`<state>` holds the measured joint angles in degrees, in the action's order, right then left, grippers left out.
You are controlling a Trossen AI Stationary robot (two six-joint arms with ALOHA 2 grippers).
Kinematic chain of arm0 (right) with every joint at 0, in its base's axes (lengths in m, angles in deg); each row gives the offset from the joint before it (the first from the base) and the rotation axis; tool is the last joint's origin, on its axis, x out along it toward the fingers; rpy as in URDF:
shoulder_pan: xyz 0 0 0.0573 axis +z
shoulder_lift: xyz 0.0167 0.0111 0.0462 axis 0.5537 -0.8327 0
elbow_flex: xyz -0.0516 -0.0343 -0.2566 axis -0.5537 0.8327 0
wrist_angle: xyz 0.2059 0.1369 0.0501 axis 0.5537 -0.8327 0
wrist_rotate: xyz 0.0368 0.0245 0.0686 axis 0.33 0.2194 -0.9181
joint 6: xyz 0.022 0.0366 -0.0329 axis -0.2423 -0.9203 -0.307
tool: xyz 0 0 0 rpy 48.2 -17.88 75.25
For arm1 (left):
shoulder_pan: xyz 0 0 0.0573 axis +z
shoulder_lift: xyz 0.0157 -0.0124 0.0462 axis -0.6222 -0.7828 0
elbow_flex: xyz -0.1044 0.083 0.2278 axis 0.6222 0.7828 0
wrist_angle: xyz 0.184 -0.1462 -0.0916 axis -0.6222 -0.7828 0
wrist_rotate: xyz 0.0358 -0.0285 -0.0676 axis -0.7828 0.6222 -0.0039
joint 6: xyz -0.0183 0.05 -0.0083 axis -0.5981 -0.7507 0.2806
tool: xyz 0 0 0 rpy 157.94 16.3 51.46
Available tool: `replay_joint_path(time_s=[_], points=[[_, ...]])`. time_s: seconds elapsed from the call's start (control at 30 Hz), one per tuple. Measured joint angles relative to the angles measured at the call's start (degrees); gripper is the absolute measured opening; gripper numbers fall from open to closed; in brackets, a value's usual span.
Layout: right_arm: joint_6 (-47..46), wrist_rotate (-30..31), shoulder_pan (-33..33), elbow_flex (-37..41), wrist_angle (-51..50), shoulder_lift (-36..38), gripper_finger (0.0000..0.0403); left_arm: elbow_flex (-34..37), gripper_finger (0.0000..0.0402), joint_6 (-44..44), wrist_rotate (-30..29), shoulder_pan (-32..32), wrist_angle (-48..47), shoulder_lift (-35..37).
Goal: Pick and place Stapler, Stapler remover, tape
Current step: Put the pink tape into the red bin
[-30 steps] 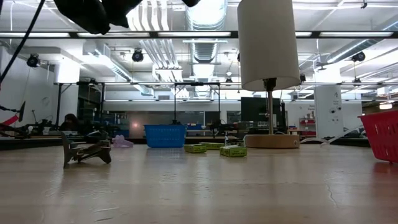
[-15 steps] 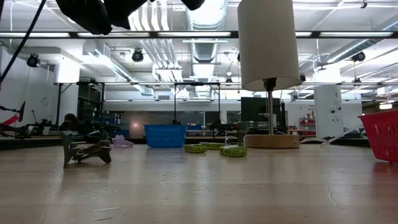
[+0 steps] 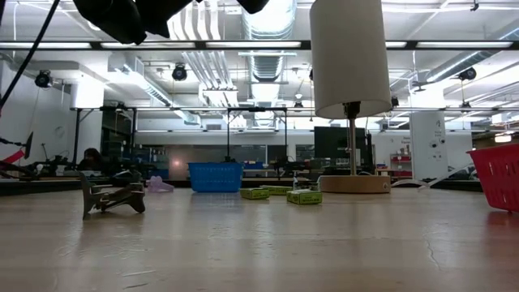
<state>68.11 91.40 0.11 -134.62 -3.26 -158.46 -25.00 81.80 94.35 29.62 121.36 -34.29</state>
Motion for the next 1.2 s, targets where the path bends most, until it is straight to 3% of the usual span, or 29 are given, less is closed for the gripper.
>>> replay_joint_path(time_s=[0.13, 0.23, 0.4, 0.53, 0.7, 1.0, 1.2], points=[[-1.96, 0.27, 1.05, -0.03, -3.06, 1.91, 0.0032, 0.02, 0.0097, -0.52, -0.2, 0.02, -0.01, 0.0], [-8.37, 0.32, 2.4, -0.03, -10.29, 4.53, 0.0038, 0.04, 0.0114, -0.48, -0.27, 0.11, -0.04, 0.0], [-33.63, -1.53, 4.83, -1.34, -36.71, 10.38, 0.0038, 0.09, 0.0131, -0.44, -0.29, 0.11, -0.86, 0.02], [-60.42, -10.35, 5.01, -2.13, -57.44, 12.47, 0.004, 0.09, 0.013, -0.43, -0.35, 0.11, -0.84, 0.04], [-79.67, -27.26, 5.05, -2.0, -72.82, 9.82, 0.0041, 0.09, 0.0129, -0.37, -0.35, 0.11, -0.84, 0.04], [-87.19, -53.77, 5.04, -1.89, -74.06, 1.63, 0.0042, 0.09, 0.0128, -0.24, -0.37, 0.11, -0.82, 0.07], [-86.76, -60.02, 4.99, -1.86, -71.06, -3.5, 0.0042, 0.09, 0.0128, -0.05, -0.37, 0.11, -0.82, 0.07]])
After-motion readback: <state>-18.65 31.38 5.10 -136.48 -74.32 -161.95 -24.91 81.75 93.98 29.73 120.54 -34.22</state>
